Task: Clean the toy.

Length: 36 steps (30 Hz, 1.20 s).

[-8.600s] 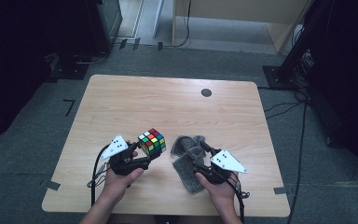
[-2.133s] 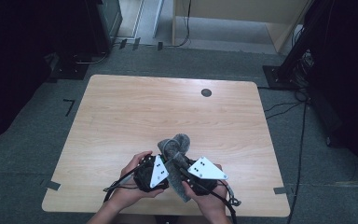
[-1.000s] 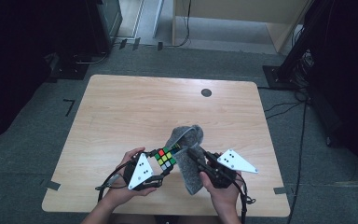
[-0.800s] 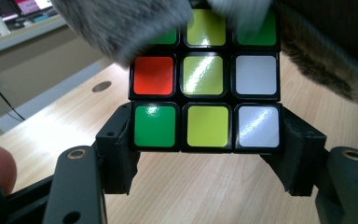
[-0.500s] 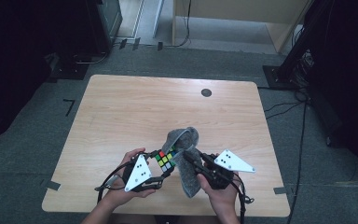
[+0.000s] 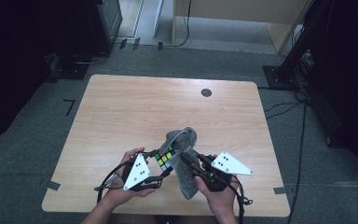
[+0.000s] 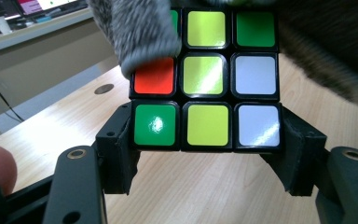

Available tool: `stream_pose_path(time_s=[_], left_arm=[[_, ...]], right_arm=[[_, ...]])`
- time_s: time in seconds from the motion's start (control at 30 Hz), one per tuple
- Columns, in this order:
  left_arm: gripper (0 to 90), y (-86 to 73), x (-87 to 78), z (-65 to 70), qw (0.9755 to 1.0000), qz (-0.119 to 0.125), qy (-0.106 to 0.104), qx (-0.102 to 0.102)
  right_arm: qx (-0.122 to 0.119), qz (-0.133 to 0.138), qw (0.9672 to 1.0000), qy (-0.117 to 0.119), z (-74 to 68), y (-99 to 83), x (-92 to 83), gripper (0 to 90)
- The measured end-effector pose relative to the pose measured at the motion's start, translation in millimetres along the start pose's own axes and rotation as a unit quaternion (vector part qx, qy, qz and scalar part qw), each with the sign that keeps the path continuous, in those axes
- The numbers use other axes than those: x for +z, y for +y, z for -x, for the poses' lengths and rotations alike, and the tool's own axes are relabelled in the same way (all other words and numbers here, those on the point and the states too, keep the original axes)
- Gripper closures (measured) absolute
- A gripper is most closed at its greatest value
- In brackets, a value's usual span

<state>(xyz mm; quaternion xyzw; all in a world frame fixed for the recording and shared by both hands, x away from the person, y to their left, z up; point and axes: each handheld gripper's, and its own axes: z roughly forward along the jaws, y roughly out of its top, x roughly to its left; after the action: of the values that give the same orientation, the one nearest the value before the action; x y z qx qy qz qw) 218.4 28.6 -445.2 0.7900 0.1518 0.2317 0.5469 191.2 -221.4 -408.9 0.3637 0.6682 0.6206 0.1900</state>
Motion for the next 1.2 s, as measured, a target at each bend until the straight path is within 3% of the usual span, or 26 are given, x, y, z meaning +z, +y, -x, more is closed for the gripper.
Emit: stream_pose_path(time_s=[0.07, 0.1, 0.27, 0.37, 0.47, 0.57, 0.63, 0.7, 0.73, 0.8, 0.97, 1.03, 1.1, 1.2], left_arm=[[34.3, 1.2, -1.1, 0.5, 1.0, 0.005, -0.001, -0.002], [34.3, 1.9, -2.0, 0.5, 1.0, 0.007, -0.001, -0.003], [34.3, 2.9, -3.8, -0.2, 0.9999, 0.015, 0.001, -0.006], [34.3, 1.3, -1.2, 0.3, 1.0, 0.008, 0.005, -0.001], [34.3, -1.4, 2.0, 2.4, 1.0, -0.001, 0.006, 0.005], [34.3, 1.2, 0.2, 3.3, 1.0, 0.006, 0.004, 0.002], [34.3, 2.2, -2.5, 2.3, 0.9999, 0.014, 0.004, -0.001], [34.3, 4.3, -6.5, -1.0, 0.9996, 0.026, 0.001, -0.009], [34.3, 5.1, -7.7, -2.6, 0.9994, 0.03, 0.002, -0.014], [34.3, 5.1, -8.1, -5.2, 0.9994, 0.029, -0.001, -0.019], [34.3, 0.7, -0.9, 1.1, 1.0, 0.007, -0.006, -0.002], [34.3, 2.0, -0.1, 3.8, 0.9998, 0.008, -0.015, -0.001], [34.3, 4.1, -1.5, 5.0, 0.9997, 0.013, -0.019, 0.0], [34.3, 5.1, -5.4, 0.9, 0.9997, 0.018, -0.014, -0.004]], right_arm=[[-0.022, 0.002, 0.9998, -0.005, -6.4, 2.2, 0.1, 72.1], [-0.02, -0.001, 0.9998, -0.007, -5.6, 1.7, 0.7, 72.0], [0.03, -0.035, 0.9981, -0.04, 17.0, -7.5, 2.9, 72.0], [0.023, -0.019, 0.9991, -0.03, 12.7, -3.1, -0.7, 71.9], [-0.006, 0.007, 1.0, 0.003, -2.5, 4.1, -2.9, 71.7], [-0.022, 0.001, 0.9997, 0.01, -7.8, 4.1, 0.2, 71.3], [0.004, 0.005, 1.0, 0.007, 1.1, -1.1, 1.4, 71.6], [0.016, -0.019, 0.9992, -0.032, 12.3, -6.6, 2.9, 71.9], [0.028, -0.022, 0.9986, -0.038, 17.8, -8.9, 2.4, 71.9], [0.048, -0.019, 0.9981, -0.032, 22.5, -9.0, 0.0, 71.7], [0.02, 0.029, 0.9993, 0.012, 2.5, 4.0, -5.9, 71.5], [0.033, 0.037, 0.9984, 0.027, -0.2, 3.6, -5.6, 71.5], [0.035, 0.021, 0.9991, 0.012, 3.3, -1.9, -1.4, 71.8], [0.021, -0.006, 0.9989, -0.041, 12.4, -12.9, 3.0, 72.1]])
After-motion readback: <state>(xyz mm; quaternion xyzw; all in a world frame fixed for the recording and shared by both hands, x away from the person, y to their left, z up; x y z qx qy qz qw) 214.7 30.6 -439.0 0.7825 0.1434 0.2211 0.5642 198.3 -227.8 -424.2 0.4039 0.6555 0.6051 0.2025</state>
